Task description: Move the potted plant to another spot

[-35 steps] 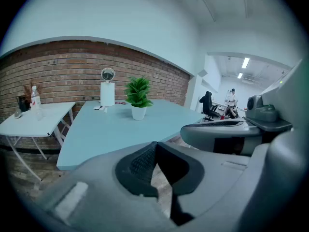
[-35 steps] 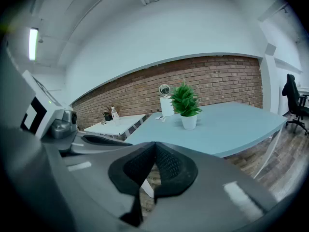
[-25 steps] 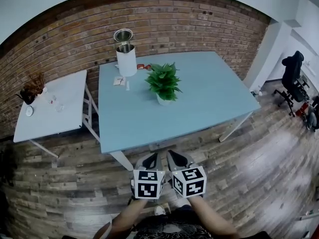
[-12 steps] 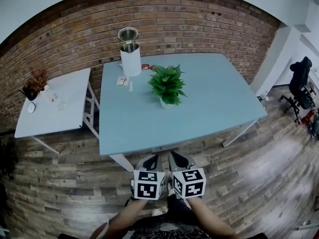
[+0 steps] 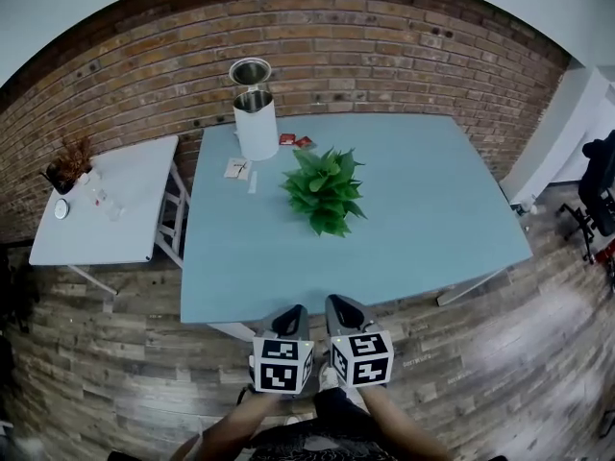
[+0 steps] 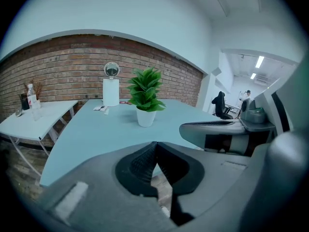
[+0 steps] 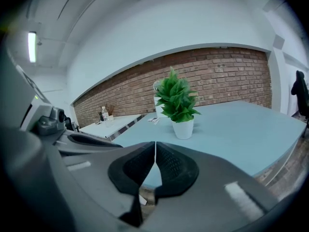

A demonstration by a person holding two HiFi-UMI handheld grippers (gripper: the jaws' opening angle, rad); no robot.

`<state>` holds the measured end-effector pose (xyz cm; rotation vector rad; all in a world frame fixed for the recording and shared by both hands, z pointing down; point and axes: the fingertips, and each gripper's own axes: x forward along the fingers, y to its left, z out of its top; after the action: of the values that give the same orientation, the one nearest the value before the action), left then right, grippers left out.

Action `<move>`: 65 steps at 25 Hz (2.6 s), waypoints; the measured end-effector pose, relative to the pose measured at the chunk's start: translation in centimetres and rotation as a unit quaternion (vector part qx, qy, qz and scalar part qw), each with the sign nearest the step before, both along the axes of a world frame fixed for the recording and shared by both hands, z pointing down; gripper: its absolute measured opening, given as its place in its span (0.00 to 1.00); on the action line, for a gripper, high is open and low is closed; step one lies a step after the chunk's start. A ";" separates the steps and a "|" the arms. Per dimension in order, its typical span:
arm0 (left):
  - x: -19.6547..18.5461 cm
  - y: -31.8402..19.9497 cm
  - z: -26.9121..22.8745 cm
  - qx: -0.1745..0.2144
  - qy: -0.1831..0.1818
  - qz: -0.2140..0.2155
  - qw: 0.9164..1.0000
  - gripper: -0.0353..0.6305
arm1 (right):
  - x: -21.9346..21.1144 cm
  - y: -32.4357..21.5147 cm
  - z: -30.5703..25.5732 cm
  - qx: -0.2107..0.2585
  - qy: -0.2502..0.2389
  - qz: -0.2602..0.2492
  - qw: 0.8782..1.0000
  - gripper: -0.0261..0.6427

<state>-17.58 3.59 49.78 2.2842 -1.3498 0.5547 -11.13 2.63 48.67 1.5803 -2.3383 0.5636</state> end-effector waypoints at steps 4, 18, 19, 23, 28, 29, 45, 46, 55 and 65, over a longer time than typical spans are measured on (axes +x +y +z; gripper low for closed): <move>0.7 -2.8 0.5 0.002 -0.007 -0.019 1.000 0.05 | 1.3 -3.0 0.5 -0.001 0.002 -0.009 1.000 0.06; 3.3 -9.5 1.4 -0.003 -0.018 -0.049 0.999 0.05 | 3.8 -10.5 3.0 -0.022 0.000 -0.048 0.999 0.16; 3.2 -9.8 1.4 -0.002 -0.019 -0.051 0.999 0.05 | 3.8 -10.9 3.1 -0.021 0.001 -0.050 0.999 0.18; 2.8 -11.1 1.4 -0.006 -0.024 -0.059 0.998 0.05 | 4.0 -12.8 3.0 -0.013 0.007 -0.049 0.999 0.26; 2.6 -12.0 1.7 -0.010 -0.014 -0.061 0.998 0.05 | 4.3 -14.8 3.1 -0.010 0.008 -0.033 0.999 0.38; 2.5 -12.2 1.8 -0.010 -0.013 -0.059 0.998 0.05 | 4.1 -15.2 3.3 -0.010 0.009 -0.033 0.999 0.40; 1.8 -16.3 3.1 -0.014 0.006 0.018 1.000 0.05 | 2.1 -19.8 6.8 -0.030 0.047 0.022 0.998 0.65; 1.8 -16.4 3.3 -0.017 0.009 0.023 1.000 0.05 | 2.0 -20.0 6.9 -0.032 0.048 0.027 0.998 0.66; 1.7 -17.4 3.8 -0.026 0.027 0.055 0.998 0.05 | 1.6 -21.9 8.2 -0.051 0.059 0.060 0.995 0.71; 0.8 -18.2 4.0 -0.026 0.048 0.063 0.997 0.05 | 2.0 -22.8 8.7 -0.058 0.096 0.079 0.991 0.67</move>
<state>-16.77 -14.62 53.79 2.3338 -1.1400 0.5065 -9.10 -20.17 57.35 1.6943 -2.0176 0.5445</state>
